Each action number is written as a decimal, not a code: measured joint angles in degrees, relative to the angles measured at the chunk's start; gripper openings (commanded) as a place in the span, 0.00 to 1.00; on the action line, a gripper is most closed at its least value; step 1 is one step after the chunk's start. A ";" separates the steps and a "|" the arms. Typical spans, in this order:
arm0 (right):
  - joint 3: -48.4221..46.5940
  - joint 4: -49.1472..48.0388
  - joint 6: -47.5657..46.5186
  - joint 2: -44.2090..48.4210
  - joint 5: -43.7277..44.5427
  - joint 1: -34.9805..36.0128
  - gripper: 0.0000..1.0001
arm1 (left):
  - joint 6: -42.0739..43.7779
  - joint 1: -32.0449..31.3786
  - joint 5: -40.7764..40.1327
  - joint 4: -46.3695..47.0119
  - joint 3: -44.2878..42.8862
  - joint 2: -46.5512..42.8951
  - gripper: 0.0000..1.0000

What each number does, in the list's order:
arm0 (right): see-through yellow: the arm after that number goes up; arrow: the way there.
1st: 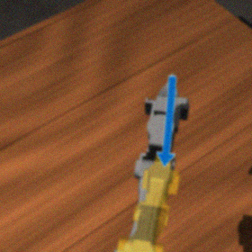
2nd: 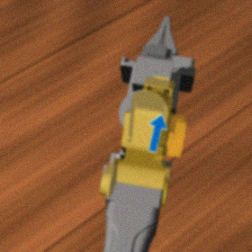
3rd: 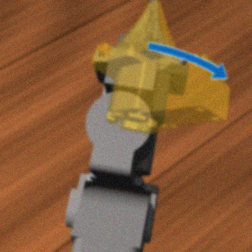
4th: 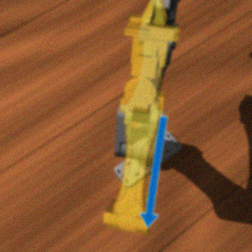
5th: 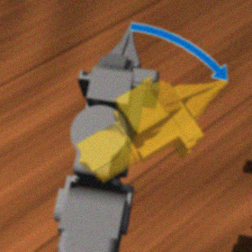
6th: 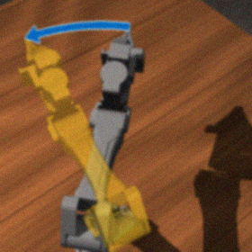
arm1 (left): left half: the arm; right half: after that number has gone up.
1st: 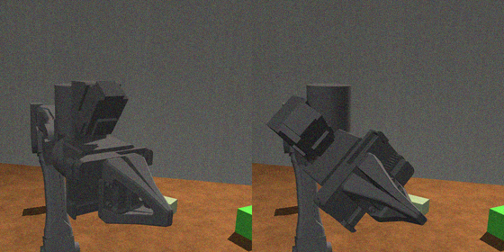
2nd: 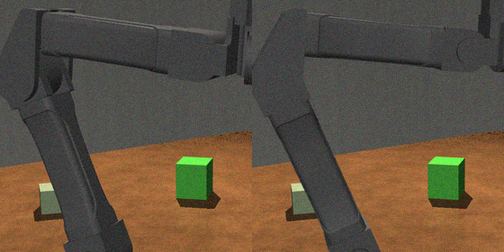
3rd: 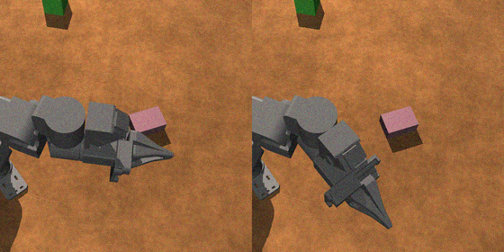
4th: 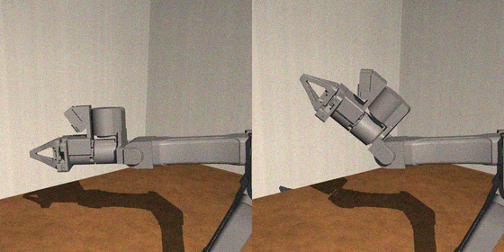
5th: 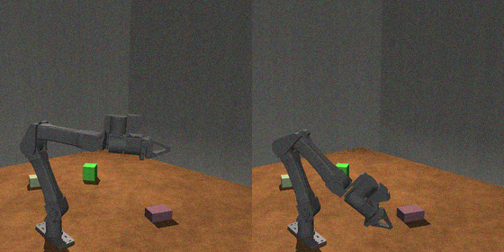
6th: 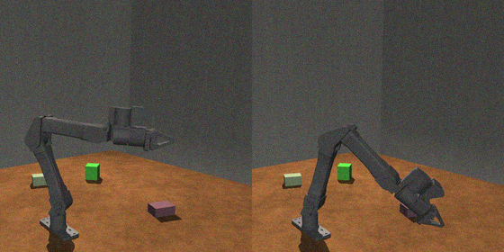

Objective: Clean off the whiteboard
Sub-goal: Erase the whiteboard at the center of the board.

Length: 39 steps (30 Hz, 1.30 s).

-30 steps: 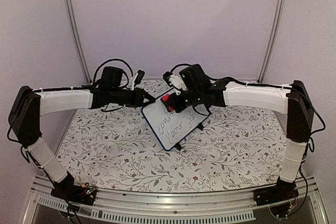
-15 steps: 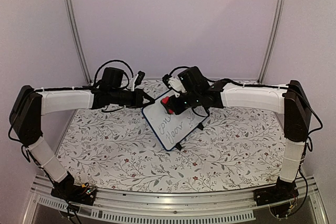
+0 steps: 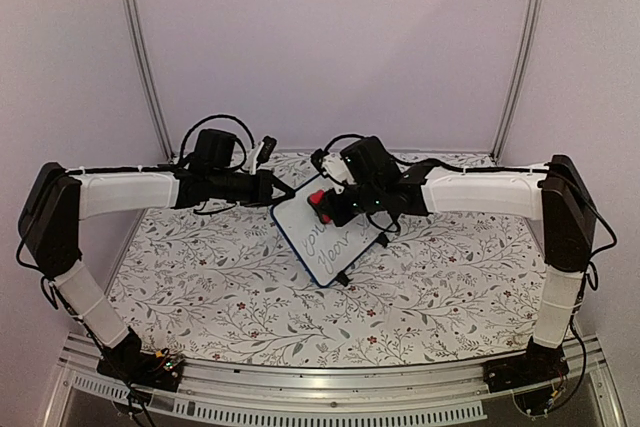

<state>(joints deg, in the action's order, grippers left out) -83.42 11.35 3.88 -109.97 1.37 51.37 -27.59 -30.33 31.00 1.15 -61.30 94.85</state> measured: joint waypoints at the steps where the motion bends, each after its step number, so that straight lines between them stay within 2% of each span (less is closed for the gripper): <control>1: 0.57 -0.17 0.02 0.20 0.00 0.02 0.07 | 0.00 0.00 0.02 0.02 0.00 0.00 0.00; 28: 9.49 -2.40 1.29 3.43 -0.46 0.39 0.06 | 0.13 0.00 0.20 0.11 0.00 0.00 0.00; 39: 9.60 -2.27 1.29 3.63 -0.44 0.59 0.06 | 0.11 0.00 0.31 0.15 0.00 0.00 0.00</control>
<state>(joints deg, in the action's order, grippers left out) -73.82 9.08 5.17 -106.34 0.93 51.96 -27.49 -30.33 31.31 1.30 -61.30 94.85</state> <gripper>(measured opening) 0.188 0.030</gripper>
